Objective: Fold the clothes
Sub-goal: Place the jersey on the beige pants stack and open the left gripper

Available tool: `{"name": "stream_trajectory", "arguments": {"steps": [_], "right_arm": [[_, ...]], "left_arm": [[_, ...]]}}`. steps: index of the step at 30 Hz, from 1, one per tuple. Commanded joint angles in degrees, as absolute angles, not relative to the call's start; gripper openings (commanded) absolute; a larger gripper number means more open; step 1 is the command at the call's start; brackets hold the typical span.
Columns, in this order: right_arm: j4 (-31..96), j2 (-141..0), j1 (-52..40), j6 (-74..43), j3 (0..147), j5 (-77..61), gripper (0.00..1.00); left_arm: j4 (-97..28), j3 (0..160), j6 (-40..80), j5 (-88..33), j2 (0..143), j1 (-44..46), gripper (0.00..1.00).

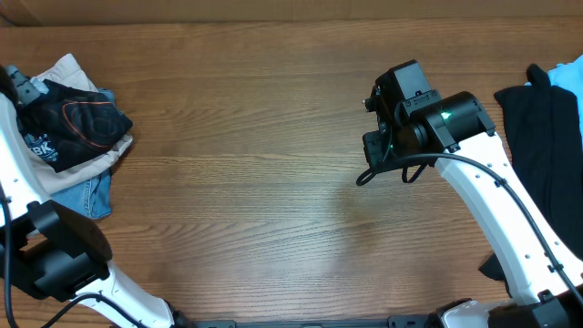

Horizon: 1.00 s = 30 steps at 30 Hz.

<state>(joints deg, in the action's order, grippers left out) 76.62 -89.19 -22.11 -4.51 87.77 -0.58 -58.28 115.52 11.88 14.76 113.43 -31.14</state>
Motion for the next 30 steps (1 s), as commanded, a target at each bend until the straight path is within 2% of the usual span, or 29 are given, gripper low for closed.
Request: {"name": "stream_trajectory", "arguments": {"steps": [1,19,23,26,28,30], "right_arm": [[76.40,-87.44,-21.71,-4.71,88.71,-0.03,0.39],[76.66,-87.44,-21.71,-4.71,88.71,-0.05,0.39],[76.62,-87.44,-21.71,-4.73,88.71,-0.05,0.39],[76.58,-87.44,-21.71,-4.73,88.71,-0.05,0.39],[76.58,-87.44,-21.71,-4.73,88.71,-0.05,0.40],[76.58,-87.44,-21.71,-4.73,88.71,-0.05,0.40]], "left_arm": [[-56.60,116.09,11.51,14.96,114.54,-32.64,0.05],[-52.03,116.07,11.27,14.11,123.26,-36.73,0.06],[-48.80,116.07,10.26,13.65,126.32,-36.73,0.27],[-46.44,116.07,10.24,12.16,128.38,-36.73,0.54],[-45.67,116.07,10.20,11.22,129.75,-36.73,0.61],[-45.63,116.07,9.32,10.79,130.76,-36.73,0.62]]}}
